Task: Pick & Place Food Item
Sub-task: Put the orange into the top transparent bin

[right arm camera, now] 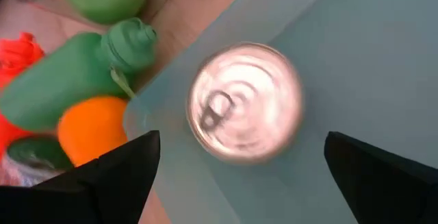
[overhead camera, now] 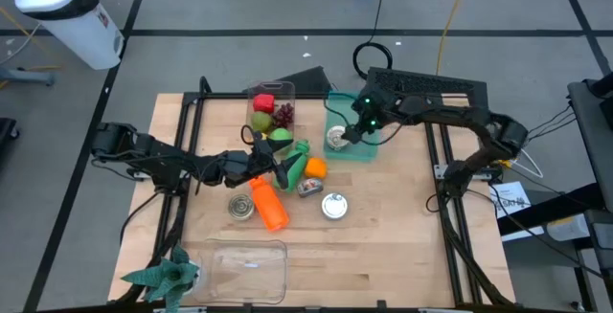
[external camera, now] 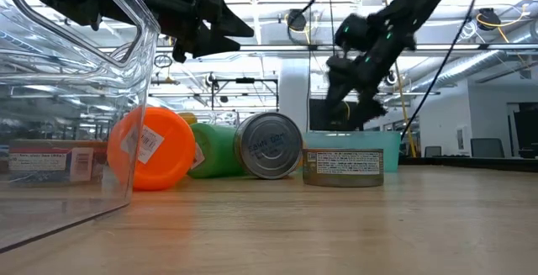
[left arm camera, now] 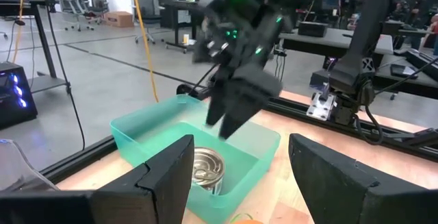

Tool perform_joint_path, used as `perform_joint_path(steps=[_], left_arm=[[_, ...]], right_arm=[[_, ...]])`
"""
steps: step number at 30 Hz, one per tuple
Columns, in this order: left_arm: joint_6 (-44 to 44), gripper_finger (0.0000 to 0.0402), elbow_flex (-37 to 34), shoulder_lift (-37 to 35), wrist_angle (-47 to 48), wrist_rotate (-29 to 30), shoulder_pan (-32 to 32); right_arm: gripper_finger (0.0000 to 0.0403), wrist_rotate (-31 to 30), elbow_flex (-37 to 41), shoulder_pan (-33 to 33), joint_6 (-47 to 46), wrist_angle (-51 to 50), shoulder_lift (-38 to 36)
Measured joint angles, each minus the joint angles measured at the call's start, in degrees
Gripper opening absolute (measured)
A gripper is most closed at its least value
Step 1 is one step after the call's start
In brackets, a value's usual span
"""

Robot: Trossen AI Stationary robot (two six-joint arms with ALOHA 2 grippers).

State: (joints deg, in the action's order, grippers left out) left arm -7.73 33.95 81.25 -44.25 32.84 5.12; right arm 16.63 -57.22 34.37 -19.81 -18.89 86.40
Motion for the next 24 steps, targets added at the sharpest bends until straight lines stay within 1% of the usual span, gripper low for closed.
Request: perform_joint_path(steps=[2, 5, 7, 9, 13, 17, 19, 21, 24], left_arm=[[0.00, 0.0244, 0.00, 0.00, 0.00, 0.02, -0.01], [0.01, 0.0244, 0.00, 0.00, 0.00, 0.02, -0.01], [0.05, 0.0244, 0.00, 0.02, 0.00, 0.00, -0.02], [0.53, 0.0244, 0.00, 0.00, 0.00, 0.02, -0.02], [1.18, 0.0244, 0.00, 0.00, 0.03, 0.02, 0.00], [1.20, 0.0244, 0.00, 0.00, 0.44, 0.00, -0.02], [1.21, 0.0244, 0.00, 0.00, 0.42, 0.01, 0.00], [1.22, 0.0244, 0.00, 0.00, 0.43, 0.00, -0.02], [1.20, 0.0244, 0.00, 0.00, 0.39, 0.02, -0.09]], right_arm=[[0.0395, -2.68, 0.01, -0.75, 2.11, -2.97, -3.92], [0.0395, -8.41, 0.61, -3.21, 5.01, -7.69, -10.55], [0.0395, -12.42, 2.70, -5.87, 6.75, -7.68, -15.31], [0.0395, -14.68, 5.55, -9.14, 8.18, -6.82, -20.23], [0.0395, -16.97, 13.14, -17.64, 8.45, 0.90, -30.32], [0.0395, -16.62, 23.19, -26.90, 8.43, 11.18, -37.59], [0.0394, -16.49, 29.06, -31.04, 8.45, 16.67, -38.97], [0.0394, -16.86, 34.57, -34.42, 8.06, 22.46, -38.67], [0.0394, -20.02, 40.75, -37.13, 8.51, 30.90, -37.16]])
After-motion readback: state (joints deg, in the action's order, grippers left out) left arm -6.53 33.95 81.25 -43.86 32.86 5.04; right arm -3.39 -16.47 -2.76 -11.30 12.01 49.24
